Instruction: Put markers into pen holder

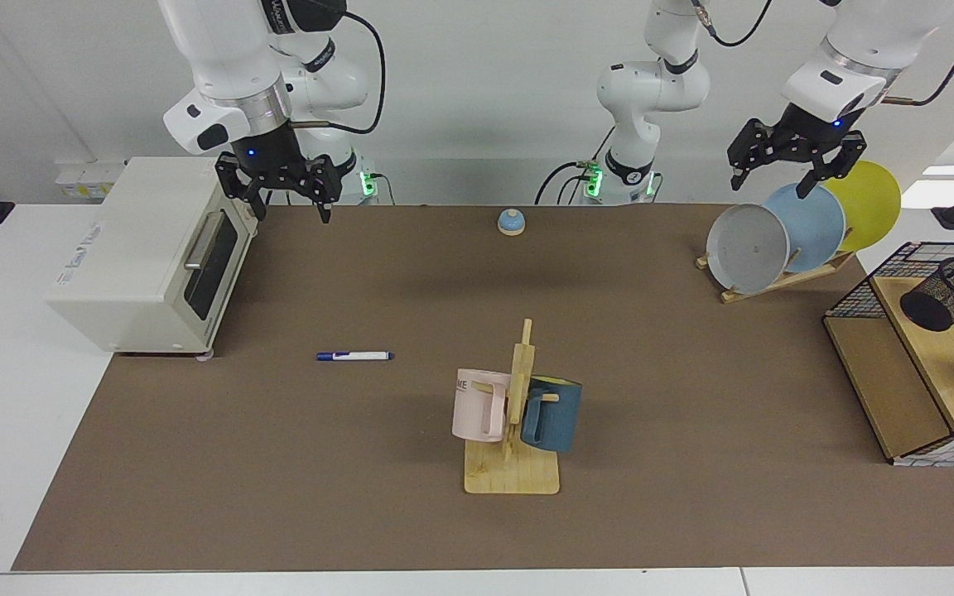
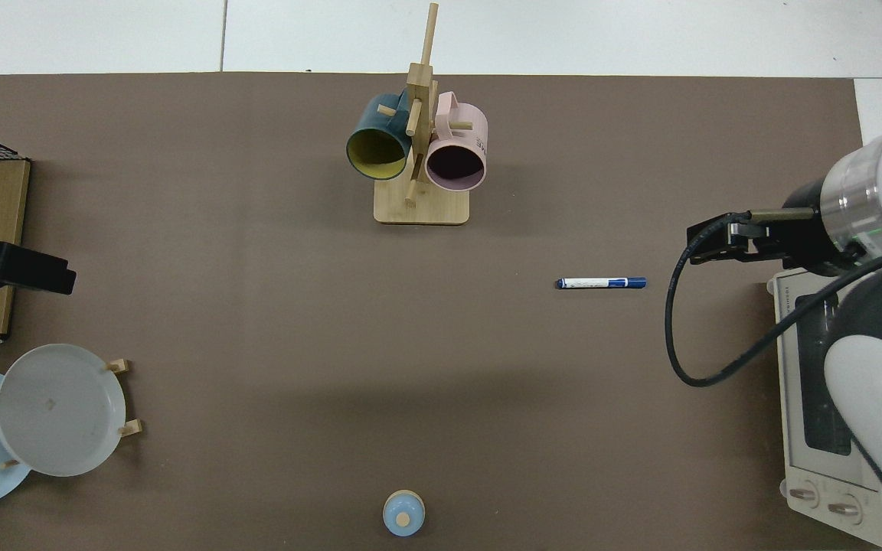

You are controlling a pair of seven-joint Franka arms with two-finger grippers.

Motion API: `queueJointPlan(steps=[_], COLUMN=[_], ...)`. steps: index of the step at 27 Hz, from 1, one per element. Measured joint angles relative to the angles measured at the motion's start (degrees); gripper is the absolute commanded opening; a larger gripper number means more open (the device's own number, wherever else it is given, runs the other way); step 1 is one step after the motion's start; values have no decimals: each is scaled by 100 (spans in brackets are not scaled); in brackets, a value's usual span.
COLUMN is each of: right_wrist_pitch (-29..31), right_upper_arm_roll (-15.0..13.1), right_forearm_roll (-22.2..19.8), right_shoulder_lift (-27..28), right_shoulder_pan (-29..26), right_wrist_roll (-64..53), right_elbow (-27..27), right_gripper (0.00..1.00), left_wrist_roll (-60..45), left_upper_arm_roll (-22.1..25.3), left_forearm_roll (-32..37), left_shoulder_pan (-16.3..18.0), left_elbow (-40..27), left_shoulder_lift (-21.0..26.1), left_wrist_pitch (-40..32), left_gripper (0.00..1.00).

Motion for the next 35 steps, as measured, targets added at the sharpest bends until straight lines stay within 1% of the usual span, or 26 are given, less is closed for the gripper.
queueJointPlan(steps=[13, 18, 24, 35], right_wrist_pitch=[-11, -21, 94, 449], right_upper_arm_roll=[23, -3, -13, -14], right_forearm_roll=[0, 0, 0, 27], right_shoulder_lift=[-2, -39, -80, -84], right_shoulder_pan=[7, -13, -123, -184], right_wrist_roll=[12, 151, 1211, 3948], right_elbow=[-9, -104, -203, -466], right_gripper=[100, 100, 100, 99], left_wrist_roll=[-1, -1, -2, -2], left_upper_arm_roll=[0, 0, 0, 0], left_forearm_roll=[0, 0, 0, 0], left_shoulder_pan=[0, 0, 0, 0], left_elbow=[0, 0, 0, 0], left_shoulder_lift=[0, 0, 0, 0], left_wrist_pitch=[0, 0, 0, 0], left_gripper=[100, 100, 100, 100])
